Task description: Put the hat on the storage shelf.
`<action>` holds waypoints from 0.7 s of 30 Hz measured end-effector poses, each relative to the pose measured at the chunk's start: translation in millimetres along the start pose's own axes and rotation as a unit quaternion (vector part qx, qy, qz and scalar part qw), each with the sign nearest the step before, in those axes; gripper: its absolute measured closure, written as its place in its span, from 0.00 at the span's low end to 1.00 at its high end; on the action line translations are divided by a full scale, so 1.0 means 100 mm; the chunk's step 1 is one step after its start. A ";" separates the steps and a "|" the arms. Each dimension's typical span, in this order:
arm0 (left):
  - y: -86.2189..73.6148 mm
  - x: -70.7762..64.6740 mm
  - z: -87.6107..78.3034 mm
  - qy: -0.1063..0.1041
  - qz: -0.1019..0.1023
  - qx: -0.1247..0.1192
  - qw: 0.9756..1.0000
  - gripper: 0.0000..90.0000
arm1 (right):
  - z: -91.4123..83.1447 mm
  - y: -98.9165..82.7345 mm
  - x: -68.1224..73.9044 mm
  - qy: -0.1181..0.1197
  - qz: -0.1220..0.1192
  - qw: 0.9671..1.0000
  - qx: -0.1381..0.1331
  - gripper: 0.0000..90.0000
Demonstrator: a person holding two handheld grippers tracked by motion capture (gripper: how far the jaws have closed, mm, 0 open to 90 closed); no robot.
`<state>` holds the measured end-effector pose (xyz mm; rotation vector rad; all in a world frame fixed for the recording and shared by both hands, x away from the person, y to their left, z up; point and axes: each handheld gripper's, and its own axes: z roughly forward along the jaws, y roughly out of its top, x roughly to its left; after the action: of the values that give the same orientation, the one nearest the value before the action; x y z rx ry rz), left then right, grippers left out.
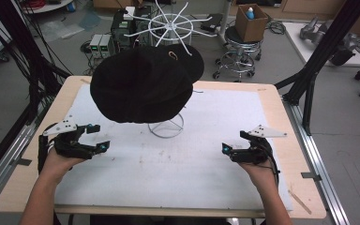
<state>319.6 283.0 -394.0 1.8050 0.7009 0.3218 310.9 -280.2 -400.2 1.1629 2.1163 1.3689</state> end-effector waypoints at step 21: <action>0.01 0.00 0.01 0.003 -0.001 0.003 1.000 0.18 | 0.02 0.00 0.00 0.003 0.002 1.000 0.005 0.06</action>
<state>320.4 281.4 -393.1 1.8092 0.7084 0.3252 312.2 -278.6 -401.1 1.1678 2.1280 1.3670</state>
